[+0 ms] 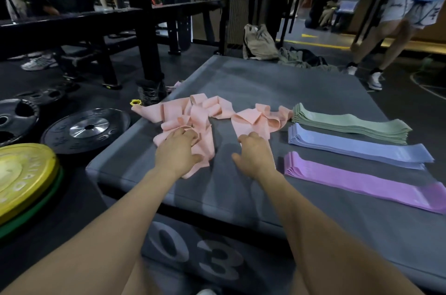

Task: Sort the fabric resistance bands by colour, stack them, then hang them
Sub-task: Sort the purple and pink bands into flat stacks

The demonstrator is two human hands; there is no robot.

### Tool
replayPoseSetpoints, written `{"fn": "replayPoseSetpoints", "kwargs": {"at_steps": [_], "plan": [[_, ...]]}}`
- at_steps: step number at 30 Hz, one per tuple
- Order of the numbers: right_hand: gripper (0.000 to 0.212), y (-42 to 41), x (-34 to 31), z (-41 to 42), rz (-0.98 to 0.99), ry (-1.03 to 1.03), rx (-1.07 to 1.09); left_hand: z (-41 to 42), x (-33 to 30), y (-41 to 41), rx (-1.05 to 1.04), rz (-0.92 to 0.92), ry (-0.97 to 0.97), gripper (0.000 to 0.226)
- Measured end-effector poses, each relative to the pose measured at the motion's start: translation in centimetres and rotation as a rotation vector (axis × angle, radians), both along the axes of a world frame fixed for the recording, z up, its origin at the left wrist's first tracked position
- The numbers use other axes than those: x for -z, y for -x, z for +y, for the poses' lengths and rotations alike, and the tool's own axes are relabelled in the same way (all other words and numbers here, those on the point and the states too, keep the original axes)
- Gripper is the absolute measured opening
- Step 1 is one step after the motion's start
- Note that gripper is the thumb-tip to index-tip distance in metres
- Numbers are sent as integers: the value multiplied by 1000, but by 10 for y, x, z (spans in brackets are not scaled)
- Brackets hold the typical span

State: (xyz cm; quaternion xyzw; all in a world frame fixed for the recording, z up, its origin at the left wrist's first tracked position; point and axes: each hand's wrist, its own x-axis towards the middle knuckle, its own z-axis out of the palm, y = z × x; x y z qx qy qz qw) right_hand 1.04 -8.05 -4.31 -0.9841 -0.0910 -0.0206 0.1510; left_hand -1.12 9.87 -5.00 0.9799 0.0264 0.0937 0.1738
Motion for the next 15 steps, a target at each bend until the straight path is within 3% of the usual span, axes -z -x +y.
{"fn": "replayPoseSetpoints", "kwargs": {"at_steps": [5, 8, 10, 12, 15], "plan": [[35, -1, 1, 31, 28, -149, -123, 5, 2, -6, 10, 99, -42, 18], [17, -1, 8, 51, 40, -236, -194, 10, 4, -5, 3, 121, 46, 28], [10, -1, 10, 61, 33, -279, -199, 13, 4, -2, 1, 82, 92, 16], [21, -2, 10, 68, 2, -315, -169, 19, 4, -1, -17, -5, 146, 10], [31, -2, 5, 73, -46, -390, -129, 25, 2, -1, -40, -112, 319, 21]]}}
